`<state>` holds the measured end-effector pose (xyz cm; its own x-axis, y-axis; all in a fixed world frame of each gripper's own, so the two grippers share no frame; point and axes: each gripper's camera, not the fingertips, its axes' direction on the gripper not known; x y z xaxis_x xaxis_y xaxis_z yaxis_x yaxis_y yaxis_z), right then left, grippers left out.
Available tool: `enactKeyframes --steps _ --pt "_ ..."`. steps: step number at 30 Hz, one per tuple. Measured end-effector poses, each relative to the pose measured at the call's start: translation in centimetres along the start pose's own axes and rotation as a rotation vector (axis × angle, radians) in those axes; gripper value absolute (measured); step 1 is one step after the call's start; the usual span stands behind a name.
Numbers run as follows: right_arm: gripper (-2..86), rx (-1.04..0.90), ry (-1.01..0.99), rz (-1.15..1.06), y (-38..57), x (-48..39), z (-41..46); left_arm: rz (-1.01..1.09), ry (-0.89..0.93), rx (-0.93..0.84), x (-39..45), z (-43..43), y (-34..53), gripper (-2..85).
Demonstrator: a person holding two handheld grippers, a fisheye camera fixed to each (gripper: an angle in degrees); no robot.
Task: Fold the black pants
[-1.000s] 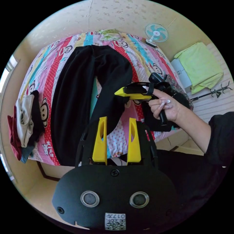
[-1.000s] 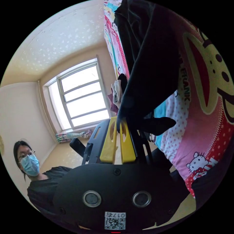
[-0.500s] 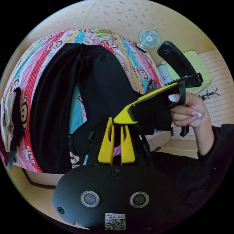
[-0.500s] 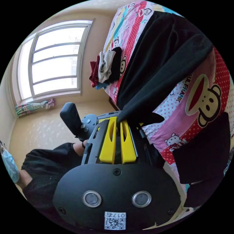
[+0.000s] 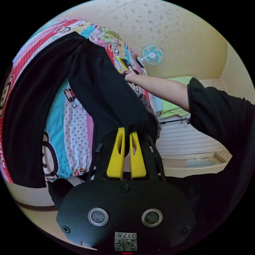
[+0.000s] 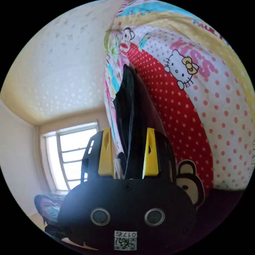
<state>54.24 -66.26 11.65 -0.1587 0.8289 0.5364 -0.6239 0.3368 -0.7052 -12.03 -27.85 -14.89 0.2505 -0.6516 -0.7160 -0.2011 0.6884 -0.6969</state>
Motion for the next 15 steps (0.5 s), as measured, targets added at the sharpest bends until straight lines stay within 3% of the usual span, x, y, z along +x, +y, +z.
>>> enactKeyframes --steps 1,4,6,9,11,13,15 --pt "11.3 -0.004 -0.087 -0.008 -0.6 0.9 1.7 -0.024 0.029 0.009 -1.1 -0.6 0.2 0.6" --pt "3.6 -0.133 0.014 -0.113 -1.4 -0.3 7.9 -0.170 0.232 0.054 -7.5 -3.7 1.4 0.4" --pt "1.8 -0.132 -0.027 -0.257 -0.9 -2.7 12.3 -0.268 0.369 0.097 -12.8 -7.3 2.0 0.3" --pt "1.0 -0.214 -0.207 -0.393 0.4 -5.6 22.0 -0.366 0.348 0.138 -18.8 -13.1 2.8 0.1" --pt "1.1 -0.327 -0.064 -0.477 1.9 -6.5 28.9 -0.430 0.394 0.157 -22.4 -16.4 3.1 0.1" --pt "1.9 -0.444 0.254 -0.521 4.1 -5.2 36.2 -0.469 0.475 0.215 -25.2 -19.7 3.2 0.1" --pt "3.6 -0.483 0.338 -0.500 5.0 -3.4 38.8 -0.464 0.460 0.212 -27.4 -23.3 2.0 0.3"
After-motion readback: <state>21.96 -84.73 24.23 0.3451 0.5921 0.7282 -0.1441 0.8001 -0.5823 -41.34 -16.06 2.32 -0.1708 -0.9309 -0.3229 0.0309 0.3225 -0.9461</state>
